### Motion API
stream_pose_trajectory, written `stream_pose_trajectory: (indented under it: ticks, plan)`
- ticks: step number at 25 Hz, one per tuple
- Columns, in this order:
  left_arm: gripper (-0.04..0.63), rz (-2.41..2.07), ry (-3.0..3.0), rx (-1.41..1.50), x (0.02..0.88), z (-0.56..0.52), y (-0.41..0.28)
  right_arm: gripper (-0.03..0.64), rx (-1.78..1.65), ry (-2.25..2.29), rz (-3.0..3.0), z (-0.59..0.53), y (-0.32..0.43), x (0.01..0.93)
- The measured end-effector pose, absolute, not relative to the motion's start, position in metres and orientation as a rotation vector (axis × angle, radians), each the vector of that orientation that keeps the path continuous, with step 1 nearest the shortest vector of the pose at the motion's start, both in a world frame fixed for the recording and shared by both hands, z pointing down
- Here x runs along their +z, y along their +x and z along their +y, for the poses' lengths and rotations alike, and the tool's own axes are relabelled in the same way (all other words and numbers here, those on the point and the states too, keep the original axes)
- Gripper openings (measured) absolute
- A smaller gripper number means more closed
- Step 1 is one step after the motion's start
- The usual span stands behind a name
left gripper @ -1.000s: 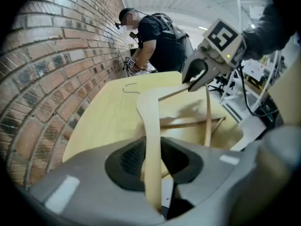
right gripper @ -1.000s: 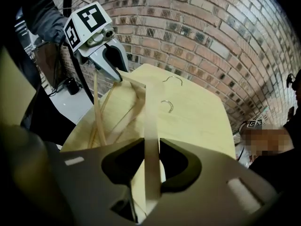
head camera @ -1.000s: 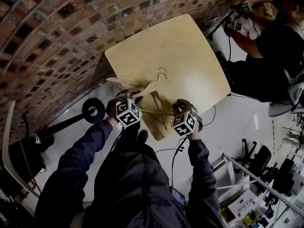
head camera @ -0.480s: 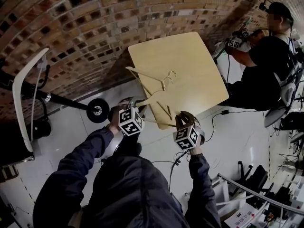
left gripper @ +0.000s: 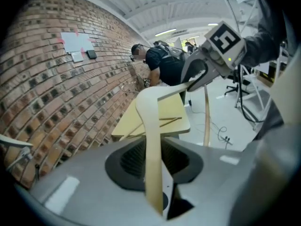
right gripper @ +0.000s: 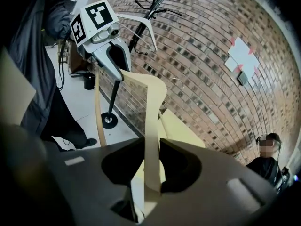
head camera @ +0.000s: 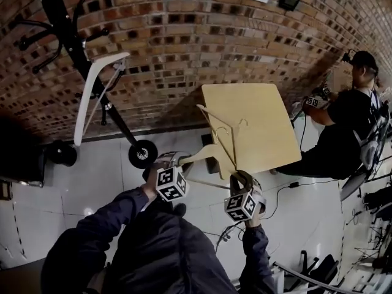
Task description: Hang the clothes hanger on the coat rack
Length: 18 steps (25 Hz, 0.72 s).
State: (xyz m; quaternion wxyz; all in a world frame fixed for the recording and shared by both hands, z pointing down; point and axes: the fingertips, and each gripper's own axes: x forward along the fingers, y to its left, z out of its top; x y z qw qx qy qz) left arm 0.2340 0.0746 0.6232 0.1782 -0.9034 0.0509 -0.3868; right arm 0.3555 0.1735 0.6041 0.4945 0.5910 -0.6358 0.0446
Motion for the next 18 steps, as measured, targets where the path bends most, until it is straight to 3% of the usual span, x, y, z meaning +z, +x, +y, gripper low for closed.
stream_pose_trajectory:
  ticks: [18]
  plan:
    - [0.098, 0.686, -2.517, -1.130, 0.588, 0.041, 0.013, 0.103, -0.227, 1.178, -1.731, 0.092, 0.163, 0.567]
